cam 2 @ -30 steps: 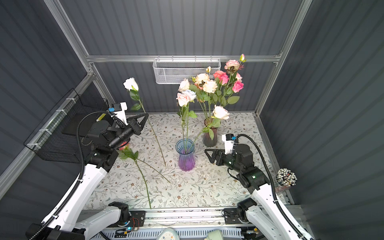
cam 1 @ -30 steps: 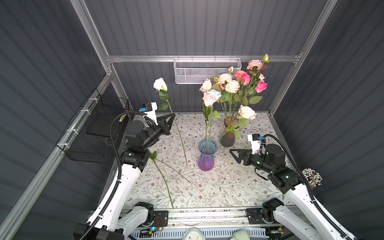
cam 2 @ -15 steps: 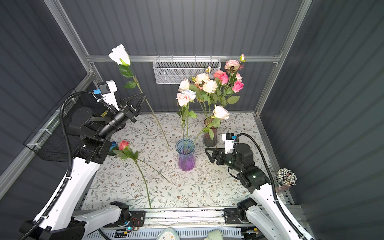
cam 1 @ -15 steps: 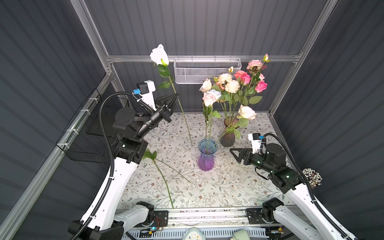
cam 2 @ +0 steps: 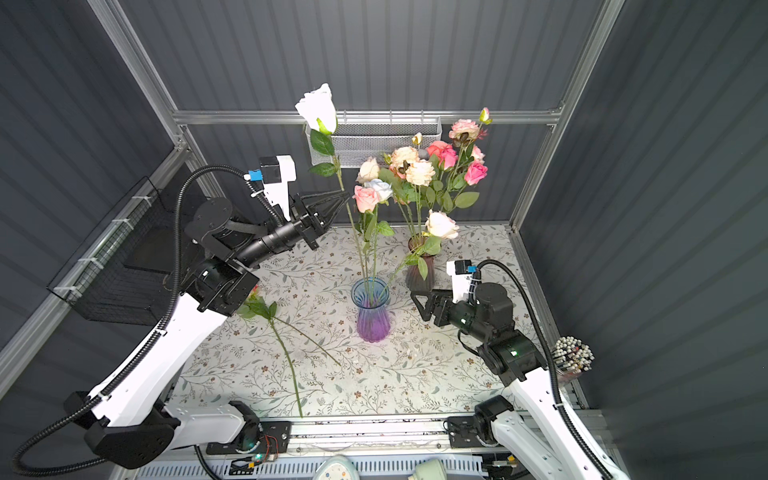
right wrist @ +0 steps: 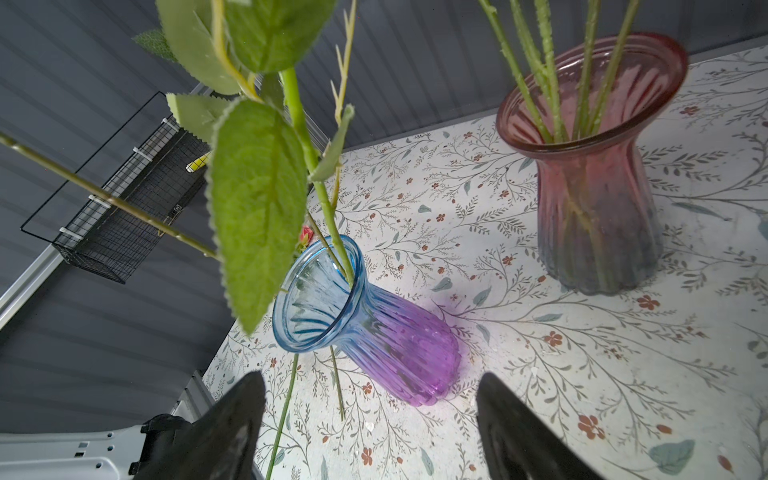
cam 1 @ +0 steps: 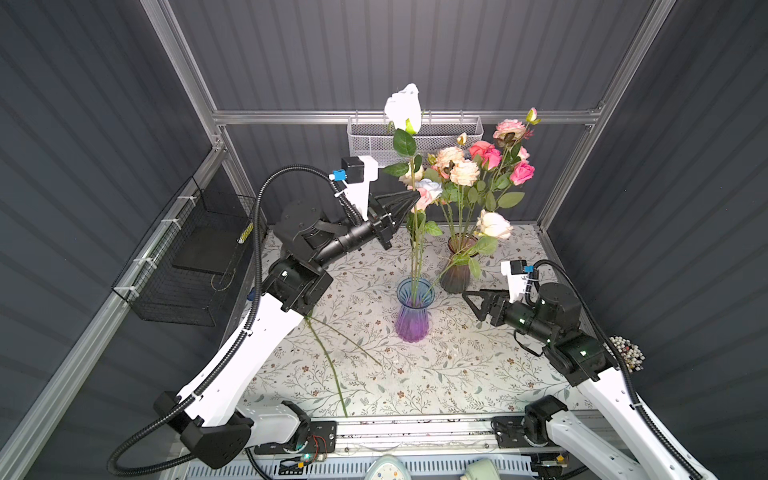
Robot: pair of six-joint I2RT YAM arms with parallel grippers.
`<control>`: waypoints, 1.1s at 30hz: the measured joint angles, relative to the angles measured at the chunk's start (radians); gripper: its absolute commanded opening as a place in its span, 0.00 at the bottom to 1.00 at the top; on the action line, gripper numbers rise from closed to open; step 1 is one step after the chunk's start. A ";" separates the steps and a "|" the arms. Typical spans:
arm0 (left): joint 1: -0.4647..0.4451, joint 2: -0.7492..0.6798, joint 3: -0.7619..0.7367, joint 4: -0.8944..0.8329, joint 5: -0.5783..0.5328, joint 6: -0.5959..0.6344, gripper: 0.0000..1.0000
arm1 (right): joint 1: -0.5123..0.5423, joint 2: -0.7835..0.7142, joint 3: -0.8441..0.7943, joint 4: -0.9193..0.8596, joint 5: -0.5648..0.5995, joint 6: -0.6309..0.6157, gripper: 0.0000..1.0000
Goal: Arrange the flowers into the vase
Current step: 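Lift the white rose high with the left gripper over the blue-purple vase, then lower the white rose stem into the blue-purple vase and open the left gripper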
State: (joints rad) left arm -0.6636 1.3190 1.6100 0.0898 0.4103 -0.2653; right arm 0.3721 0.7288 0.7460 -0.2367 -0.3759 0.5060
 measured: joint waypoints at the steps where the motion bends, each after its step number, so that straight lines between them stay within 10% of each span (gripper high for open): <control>1: -0.005 0.010 0.000 -0.002 -0.006 0.012 0.00 | 0.000 -0.003 0.000 -0.002 0.002 0.000 0.81; 21: -0.090 0.030 -0.299 0.005 -0.150 0.099 0.01 | 0.000 -0.028 -0.047 -0.003 0.010 -0.002 0.82; 33: -0.108 0.030 -0.316 -0.003 -0.160 0.122 0.32 | 0.000 -0.023 -0.054 -0.002 0.015 -0.002 0.83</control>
State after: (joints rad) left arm -0.7712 1.3491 1.2942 0.0872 0.2504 -0.1432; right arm 0.3721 0.7055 0.6918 -0.2390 -0.3611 0.5045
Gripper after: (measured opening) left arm 0.271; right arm 0.830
